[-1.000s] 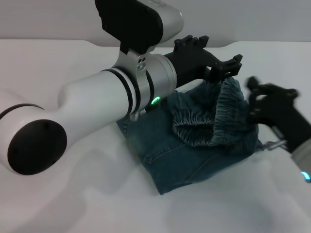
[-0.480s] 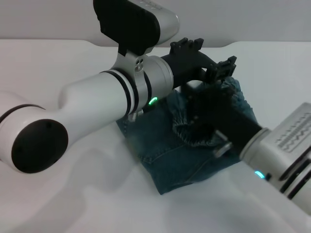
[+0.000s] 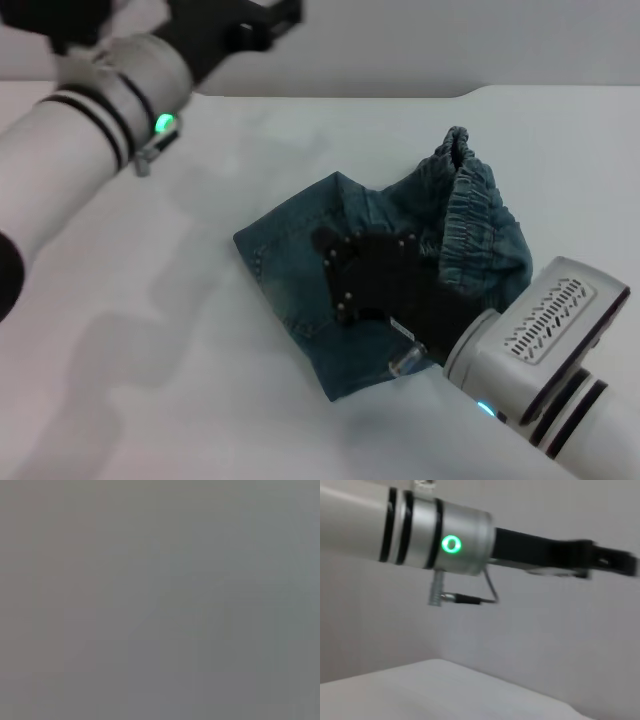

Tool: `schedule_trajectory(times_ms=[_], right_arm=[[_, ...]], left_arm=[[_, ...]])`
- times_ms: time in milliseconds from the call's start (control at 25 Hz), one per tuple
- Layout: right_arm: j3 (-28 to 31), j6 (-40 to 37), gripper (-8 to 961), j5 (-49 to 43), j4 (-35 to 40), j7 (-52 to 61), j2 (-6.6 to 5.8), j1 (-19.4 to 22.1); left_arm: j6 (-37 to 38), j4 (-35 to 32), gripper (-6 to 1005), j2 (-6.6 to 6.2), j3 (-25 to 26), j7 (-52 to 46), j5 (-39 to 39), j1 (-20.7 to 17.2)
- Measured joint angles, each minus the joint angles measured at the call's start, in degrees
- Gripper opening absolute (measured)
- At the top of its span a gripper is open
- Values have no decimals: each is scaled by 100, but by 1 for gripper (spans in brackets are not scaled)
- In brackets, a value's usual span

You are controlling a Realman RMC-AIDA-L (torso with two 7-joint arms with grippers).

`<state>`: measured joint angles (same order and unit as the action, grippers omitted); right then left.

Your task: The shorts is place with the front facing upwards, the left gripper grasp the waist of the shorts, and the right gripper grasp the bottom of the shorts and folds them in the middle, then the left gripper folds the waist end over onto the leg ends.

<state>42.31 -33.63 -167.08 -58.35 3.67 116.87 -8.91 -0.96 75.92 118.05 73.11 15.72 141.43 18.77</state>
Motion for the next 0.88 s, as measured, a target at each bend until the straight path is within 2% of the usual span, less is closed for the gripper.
schedule_trajectory(times_ms=[120, 400, 560, 880], right_arm=[[9, 2, -1, 5, 29, 19, 23, 60], [63, 4, 0, 22, 188, 59, 135, 160], [82, -15, 0, 25, 427, 215, 198, 101], [148, -297, 0, 35, 1027, 979, 199, -94]], left_arm=[[510, -184, 833, -2, 192, 89, 5, -186], [657, -243, 833, -2, 623, 99, 6, -430], [648, -304, 833, -1, 590, 147, 7, -398], [611, -370, 834, -2, 551, 163, 7, -293]])
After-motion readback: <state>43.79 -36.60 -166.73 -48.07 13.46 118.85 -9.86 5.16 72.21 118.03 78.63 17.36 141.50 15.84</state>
